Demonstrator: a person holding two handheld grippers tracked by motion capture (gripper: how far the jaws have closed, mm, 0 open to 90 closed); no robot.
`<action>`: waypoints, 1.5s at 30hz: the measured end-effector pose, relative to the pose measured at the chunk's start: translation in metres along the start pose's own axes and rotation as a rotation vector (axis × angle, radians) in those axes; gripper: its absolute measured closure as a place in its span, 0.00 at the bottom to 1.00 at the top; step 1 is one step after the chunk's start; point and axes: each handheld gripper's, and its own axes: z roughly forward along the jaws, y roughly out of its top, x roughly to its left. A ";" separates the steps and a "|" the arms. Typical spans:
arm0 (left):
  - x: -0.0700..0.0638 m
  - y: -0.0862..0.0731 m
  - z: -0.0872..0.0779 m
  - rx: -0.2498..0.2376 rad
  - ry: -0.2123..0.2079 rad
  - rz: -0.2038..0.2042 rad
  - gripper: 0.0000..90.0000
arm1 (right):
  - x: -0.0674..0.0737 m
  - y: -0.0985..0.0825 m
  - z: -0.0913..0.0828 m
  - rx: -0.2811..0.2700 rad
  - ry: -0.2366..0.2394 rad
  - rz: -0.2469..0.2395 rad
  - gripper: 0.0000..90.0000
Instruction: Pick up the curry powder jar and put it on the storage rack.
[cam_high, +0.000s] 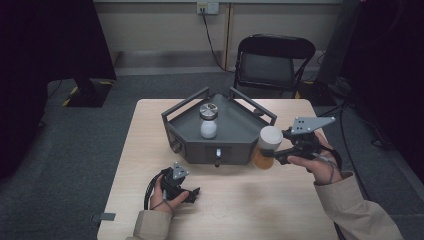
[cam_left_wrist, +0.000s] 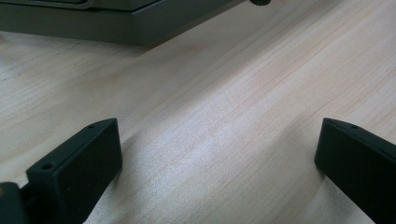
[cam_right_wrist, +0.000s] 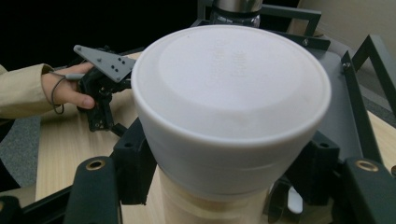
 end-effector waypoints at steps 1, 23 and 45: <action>0.000 0.000 0.000 0.000 0.000 0.000 0.00 | 0.000 0.002 0.001 0.000 -0.003 0.001 0.39; 0.000 0.000 0.000 0.000 0.000 0.000 0.00 | -0.010 0.044 0.023 -0.005 -0.069 0.019 0.39; 0.000 0.000 0.000 0.000 0.000 0.000 0.00 | -0.021 0.065 0.057 0.020 -0.142 0.060 0.39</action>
